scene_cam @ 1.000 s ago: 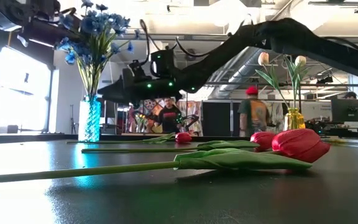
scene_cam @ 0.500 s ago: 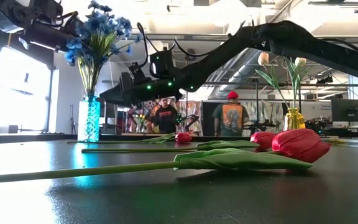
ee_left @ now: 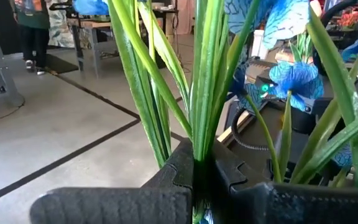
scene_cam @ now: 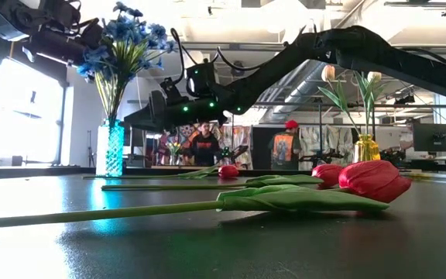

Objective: Sort flowers into vase by color
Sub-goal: Put the blue flowers into the blue vase

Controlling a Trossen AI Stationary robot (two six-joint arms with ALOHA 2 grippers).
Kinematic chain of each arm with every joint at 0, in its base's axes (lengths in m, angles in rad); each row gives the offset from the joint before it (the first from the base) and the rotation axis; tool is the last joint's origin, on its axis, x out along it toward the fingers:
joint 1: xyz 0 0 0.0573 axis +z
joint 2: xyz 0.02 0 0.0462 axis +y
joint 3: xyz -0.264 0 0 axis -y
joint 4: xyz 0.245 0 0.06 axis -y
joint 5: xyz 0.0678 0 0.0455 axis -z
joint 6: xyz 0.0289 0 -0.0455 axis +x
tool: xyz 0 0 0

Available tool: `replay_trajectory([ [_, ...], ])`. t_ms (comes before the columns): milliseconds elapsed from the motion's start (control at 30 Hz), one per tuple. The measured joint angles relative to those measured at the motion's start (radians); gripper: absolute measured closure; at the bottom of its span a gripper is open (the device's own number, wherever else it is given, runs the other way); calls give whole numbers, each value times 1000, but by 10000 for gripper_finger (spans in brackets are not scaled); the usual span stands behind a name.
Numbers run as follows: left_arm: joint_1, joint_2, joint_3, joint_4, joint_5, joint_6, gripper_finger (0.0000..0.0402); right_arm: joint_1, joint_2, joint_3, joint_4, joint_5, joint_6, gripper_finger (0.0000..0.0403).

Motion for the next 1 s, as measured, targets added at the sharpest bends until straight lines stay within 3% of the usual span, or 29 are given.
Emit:
replay_trajectory([
  [700, 0, 1, -1, -118, -8, 41, 399, 0, 0, 0, -8, 0, -7, 201],
  [1000, 0, 0, -1, -129, -9, 78, 340, 0, 0, 0, -37, -1, -4, 201],
])
